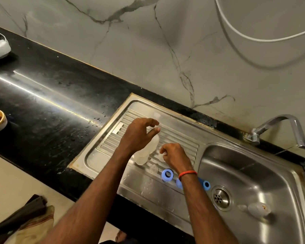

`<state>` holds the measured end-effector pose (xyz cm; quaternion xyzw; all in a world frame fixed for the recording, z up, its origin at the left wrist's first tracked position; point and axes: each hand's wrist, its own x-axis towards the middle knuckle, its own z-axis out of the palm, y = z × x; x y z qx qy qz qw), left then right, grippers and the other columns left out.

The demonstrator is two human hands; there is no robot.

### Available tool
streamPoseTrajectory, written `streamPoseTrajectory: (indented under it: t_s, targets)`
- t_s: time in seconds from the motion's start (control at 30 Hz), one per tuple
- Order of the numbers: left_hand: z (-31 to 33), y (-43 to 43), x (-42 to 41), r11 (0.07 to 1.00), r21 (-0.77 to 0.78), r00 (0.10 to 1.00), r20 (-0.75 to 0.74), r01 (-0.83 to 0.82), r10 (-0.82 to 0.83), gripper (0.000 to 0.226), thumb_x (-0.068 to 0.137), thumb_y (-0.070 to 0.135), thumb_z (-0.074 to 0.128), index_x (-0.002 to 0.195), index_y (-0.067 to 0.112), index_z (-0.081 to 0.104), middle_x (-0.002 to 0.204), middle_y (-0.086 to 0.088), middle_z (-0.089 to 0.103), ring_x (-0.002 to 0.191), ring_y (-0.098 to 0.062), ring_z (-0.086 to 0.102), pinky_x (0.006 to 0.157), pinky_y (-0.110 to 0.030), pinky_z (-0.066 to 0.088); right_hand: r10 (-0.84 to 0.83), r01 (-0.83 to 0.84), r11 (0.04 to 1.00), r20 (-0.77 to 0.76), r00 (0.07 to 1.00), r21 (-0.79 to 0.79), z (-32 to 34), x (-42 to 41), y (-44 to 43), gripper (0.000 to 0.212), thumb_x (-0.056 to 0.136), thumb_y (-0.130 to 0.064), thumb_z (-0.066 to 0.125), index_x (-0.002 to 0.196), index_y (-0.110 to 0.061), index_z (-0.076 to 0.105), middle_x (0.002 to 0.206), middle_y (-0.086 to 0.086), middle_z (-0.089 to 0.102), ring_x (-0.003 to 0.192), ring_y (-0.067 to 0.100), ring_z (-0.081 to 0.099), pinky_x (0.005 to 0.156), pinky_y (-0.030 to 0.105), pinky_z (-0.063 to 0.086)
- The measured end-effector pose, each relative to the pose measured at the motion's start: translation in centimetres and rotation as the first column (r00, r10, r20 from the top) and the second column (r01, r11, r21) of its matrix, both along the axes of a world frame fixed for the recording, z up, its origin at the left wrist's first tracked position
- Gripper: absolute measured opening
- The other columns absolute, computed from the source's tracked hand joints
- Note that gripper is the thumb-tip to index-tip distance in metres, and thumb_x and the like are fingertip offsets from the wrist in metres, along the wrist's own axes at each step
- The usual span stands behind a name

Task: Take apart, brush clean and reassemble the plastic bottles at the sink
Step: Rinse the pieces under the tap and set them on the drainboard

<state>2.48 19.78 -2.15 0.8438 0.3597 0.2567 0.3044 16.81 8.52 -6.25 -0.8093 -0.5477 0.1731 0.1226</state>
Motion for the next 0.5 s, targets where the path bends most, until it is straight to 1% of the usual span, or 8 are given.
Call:
streamPoseTrajectory:
  t_s: [0.1,0.17,0.23,0.3,0.37,0.43,0.5]
  targets:
    - [-0.2,0.0,0.0,1.000,-0.002,1.000,-0.010,0.024,-0.024,0.033,0.097,0.041,0.063,0.122,0.021,0.069,0.117,0.000,0.071,0.105,-0.015,0.062,0.090,-0.034,0.051,0.002,-0.002,1.000,0.006,1.000,-0.027,-0.5,-0.1,-0.1,0.023,0.090,-0.003,0.062,0.107,-0.014,0.074,0.104,0.006,0.073,0.095,0.020,0.068,0.082,0.026,0.055]
    - [-0.2,0.1,0.1,0.999,-0.013,0.999,-0.008,0.039,-0.039,0.033,0.097,0.040,0.063,0.122,0.020,0.069,0.117,0.000,0.071,0.106,-0.015,0.061,0.090,-0.032,0.050,0.009,-0.009,0.999,0.001,1.000,-0.041,-0.7,-0.2,-0.3,0.025,0.090,-0.002,0.062,0.109,-0.014,0.073,0.105,0.006,0.072,0.097,0.020,0.068,0.080,0.024,0.051]
    - [-0.2,0.3,0.2,0.999,-0.024,0.999,-0.004,0.040,-0.040,0.033,0.097,0.040,0.063,0.122,0.020,0.070,0.117,0.000,0.071,0.106,-0.015,0.061,0.091,-0.034,0.050,0.019,-0.020,0.999,-0.025,1.000,-0.040,-0.9,-0.2,-0.6,0.028,0.089,0.001,0.064,0.111,-0.013,0.071,0.106,0.007,0.071,0.098,0.019,0.068,0.079,0.023,0.050]
    - [0.0,0.5,0.3,0.999,-0.023,0.999,0.000,0.038,-0.038,0.032,0.097,0.040,0.064,0.121,0.020,0.070,0.117,0.000,0.071,0.105,-0.014,0.062,0.091,-0.034,0.050,0.018,-0.019,0.999,-0.039,0.999,-0.026,-0.8,-0.2,-0.7,0.029,0.088,0.003,0.065,0.113,-0.012,0.069,0.106,0.008,0.070,0.095,0.016,0.066,0.079,0.021,0.051]
    - [0.2,0.6,0.5,0.999,-0.018,0.999,0.008,0.037,-0.037,0.032,0.097,0.039,0.064,0.121,0.020,0.070,0.116,0.000,0.071,0.103,-0.012,0.061,0.089,-0.031,0.049,0.003,-0.004,1.000,-0.055,0.999,-0.017,-0.8,0.1,-0.7,0.031,0.087,0.004,0.066,0.112,-0.013,0.068,0.108,0.009,0.069,0.087,0.012,0.061,0.078,0.023,0.053]
    - [0.4,0.5,0.8,0.999,-0.012,0.999,0.010,0.043,-0.043,0.032,0.097,0.039,0.064,0.122,0.019,0.070,0.116,0.000,0.071,0.103,-0.011,0.060,0.088,-0.028,0.046,0.004,-0.005,0.999,-0.042,0.999,-0.038,-0.4,0.5,-0.8,0.033,0.085,0.005,0.067,0.111,-0.016,0.068,0.108,0.008,0.068,0.083,0.009,0.055,0.074,0.023,0.052]
    - [0.6,0.2,1.3,0.999,-0.003,0.998,0.007,0.055,-0.055,0.032,0.097,0.038,0.064,0.122,0.018,0.070,0.116,-0.001,0.071,0.104,-0.013,0.060,0.088,-0.027,0.045,0.000,-0.001,0.999,-0.021,1.000,-0.047,0.3,0.9,-1.0,0.035,0.084,0.005,0.068,0.109,-0.020,0.068,0.108,0.006,0.068,0.084,0.011,0.059,0.074,0.025,0.052]
